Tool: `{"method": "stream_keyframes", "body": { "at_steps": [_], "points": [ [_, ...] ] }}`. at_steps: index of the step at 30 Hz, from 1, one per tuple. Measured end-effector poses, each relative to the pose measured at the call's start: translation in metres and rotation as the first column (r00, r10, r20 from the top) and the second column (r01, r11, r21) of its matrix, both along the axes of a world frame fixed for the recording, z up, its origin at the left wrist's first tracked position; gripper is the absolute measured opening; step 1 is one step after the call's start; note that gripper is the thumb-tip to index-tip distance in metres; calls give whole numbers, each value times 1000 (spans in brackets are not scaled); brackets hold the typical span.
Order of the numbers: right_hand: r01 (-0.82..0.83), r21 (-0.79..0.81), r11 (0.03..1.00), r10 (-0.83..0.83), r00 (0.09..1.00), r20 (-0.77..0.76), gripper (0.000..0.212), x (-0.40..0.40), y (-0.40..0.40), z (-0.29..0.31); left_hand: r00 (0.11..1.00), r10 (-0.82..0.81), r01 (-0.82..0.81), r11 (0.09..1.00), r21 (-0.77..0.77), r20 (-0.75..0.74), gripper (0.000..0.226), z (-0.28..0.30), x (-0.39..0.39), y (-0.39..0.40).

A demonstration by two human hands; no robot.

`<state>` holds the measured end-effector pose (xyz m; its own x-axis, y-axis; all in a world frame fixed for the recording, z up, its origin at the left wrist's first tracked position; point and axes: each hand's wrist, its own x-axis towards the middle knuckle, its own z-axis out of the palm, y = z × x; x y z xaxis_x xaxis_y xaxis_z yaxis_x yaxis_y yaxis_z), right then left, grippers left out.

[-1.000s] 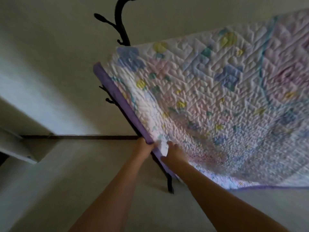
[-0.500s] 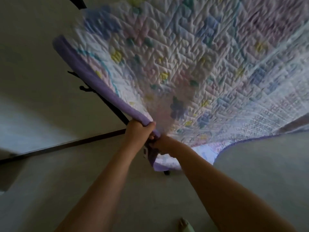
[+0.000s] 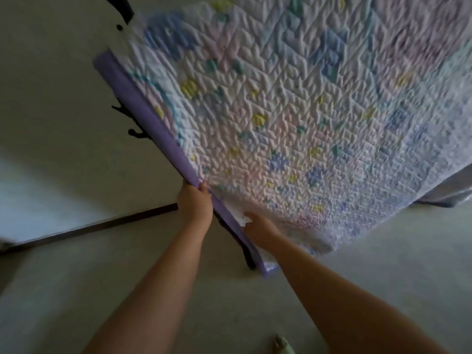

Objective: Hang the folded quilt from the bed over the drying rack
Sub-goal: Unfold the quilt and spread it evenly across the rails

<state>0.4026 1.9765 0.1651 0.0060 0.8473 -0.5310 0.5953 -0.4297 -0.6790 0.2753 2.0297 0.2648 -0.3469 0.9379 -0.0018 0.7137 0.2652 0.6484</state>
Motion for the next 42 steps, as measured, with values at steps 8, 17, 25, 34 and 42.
{"method": "stream_keyframes", "body": {
  "at_steps": [8, 17, 25, 34, 42],
  "points": [
    [69, 37, 997, -70, 997, 12, 54, 35, -15, 8, 999, 38, -38, 999, 17, 1, 41, -2, -2, 7],
    [180, 547, 817, -137, 983, -119, 33, 41, 12, 135, 986, 49, -77, 983, 169, 161, 46, 38, 9, 1],
    [-122, 957, 263, -255, 948, 191, 51, 29, 44, 271, 971, 87, -169, 908, 383, 223, 41, 120, 11, 4],
    [-310, 896, 317, -263, 879, 397, 59, 19, 65, 318, 979, 67, -171, 782, 600, 191, 26, 180, -9, 12],
    [-312, 903, 294, -293, 870, 396, 46, 31, 77, 326, 993, 80, -111, 885, 452, 87, 31, 246, -31, 65]
  ]
}}
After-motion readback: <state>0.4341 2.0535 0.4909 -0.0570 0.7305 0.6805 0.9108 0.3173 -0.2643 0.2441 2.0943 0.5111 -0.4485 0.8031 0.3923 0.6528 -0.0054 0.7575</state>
